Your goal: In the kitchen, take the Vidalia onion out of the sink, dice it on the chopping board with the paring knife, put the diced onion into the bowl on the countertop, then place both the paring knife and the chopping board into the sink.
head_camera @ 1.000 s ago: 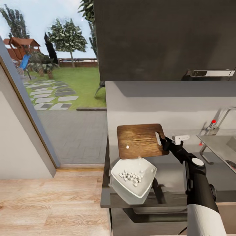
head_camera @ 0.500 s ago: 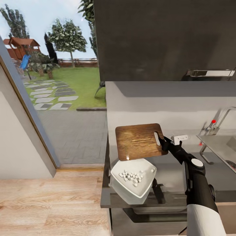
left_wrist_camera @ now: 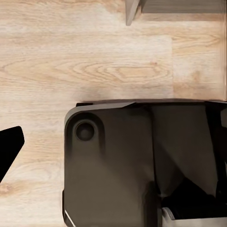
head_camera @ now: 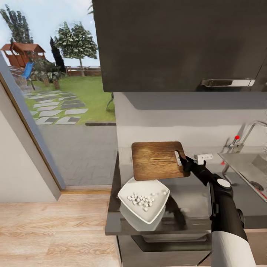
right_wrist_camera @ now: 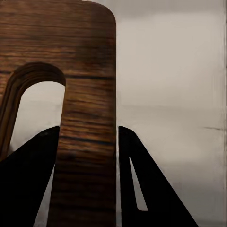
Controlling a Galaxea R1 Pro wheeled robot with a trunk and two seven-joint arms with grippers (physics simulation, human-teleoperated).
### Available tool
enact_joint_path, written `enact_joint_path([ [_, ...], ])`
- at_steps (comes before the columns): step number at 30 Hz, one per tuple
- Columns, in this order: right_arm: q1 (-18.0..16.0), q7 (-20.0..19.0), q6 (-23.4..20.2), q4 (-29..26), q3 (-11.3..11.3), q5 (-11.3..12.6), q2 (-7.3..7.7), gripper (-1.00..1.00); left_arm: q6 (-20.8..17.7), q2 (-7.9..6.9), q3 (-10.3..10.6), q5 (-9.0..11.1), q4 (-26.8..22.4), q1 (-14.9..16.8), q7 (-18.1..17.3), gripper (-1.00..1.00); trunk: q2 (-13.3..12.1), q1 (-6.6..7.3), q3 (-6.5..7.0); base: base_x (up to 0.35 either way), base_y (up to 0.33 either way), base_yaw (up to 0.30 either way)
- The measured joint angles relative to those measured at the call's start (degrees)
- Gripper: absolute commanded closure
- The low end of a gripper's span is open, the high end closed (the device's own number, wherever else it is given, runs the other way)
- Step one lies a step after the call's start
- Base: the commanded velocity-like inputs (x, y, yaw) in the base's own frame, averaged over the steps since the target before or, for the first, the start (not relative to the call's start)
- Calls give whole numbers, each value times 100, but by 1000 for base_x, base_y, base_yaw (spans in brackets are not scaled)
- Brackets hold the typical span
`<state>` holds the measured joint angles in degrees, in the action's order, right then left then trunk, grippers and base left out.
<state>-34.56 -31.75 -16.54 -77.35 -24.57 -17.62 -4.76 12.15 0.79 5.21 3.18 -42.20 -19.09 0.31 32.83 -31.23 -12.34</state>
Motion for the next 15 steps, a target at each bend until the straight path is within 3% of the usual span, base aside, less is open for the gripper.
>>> enact_joint_path([
  [10, 0, 6, -1302, -437, -15, 22, 28, 100, 0, -5, 0, 4, 38, 2, 1, -100, -1, 0, 0, 0, -319, 0],
  [15, 0, 8, -1456, -513, -21, -12, 40, 100, 0, -6, 1, 0, 100, 3, 1, -100, -1, 0, 0, 0, -320, 0],
])
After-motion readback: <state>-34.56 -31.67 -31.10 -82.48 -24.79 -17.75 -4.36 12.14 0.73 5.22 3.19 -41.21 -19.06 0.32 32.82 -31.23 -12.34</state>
